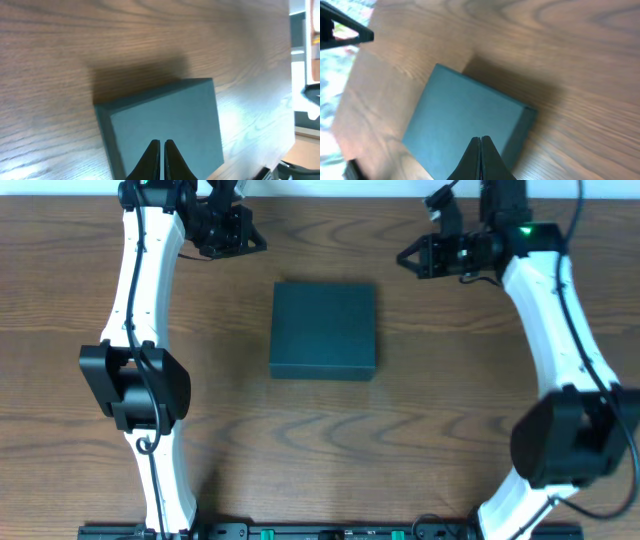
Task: Pack container
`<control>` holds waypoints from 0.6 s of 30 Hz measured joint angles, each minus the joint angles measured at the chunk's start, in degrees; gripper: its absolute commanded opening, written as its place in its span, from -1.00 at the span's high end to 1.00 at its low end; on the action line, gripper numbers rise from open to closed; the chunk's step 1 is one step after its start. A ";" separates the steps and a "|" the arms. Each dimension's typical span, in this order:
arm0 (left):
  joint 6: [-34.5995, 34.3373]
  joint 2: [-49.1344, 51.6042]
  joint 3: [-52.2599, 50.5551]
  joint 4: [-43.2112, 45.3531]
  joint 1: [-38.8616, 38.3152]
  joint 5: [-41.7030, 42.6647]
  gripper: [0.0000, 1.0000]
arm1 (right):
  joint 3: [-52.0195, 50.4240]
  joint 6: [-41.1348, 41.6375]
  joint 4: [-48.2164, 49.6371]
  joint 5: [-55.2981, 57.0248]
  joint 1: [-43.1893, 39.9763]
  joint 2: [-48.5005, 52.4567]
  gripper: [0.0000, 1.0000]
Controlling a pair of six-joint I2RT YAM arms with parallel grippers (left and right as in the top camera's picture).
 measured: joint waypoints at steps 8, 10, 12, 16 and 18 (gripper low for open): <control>1.49 0.00 0.00 -4.61 -5.60 -7.67 0.88 | 0.00 -0.09 -6.84 5.03 -4.26 -5.14 0.98; 1.46 -0.02 0.00 -5.57 -7.58 -8.94 0.88 | 0.00 -0.31 -8.41 6.01 -5.25 -5.14 0.98; 1.31 -0.15 0.00 -7.13 -9.05 -10.58 0.88 | 0.00 -1.03 -9.42 6.84 -5.51 -5.18 0.97; 1.16 -2.03 0.00 -11.19 -9.40 -12.98 0.88 | 0.00 -2.34 -10.69 7.67 -5.51 -5.42 0.97; 1.03 -4.31 0.00 -13.70 -9.09 -14.05 0.88 | 0.00 -2.78 -12.28 7.65 -5.51 -5.88 0.97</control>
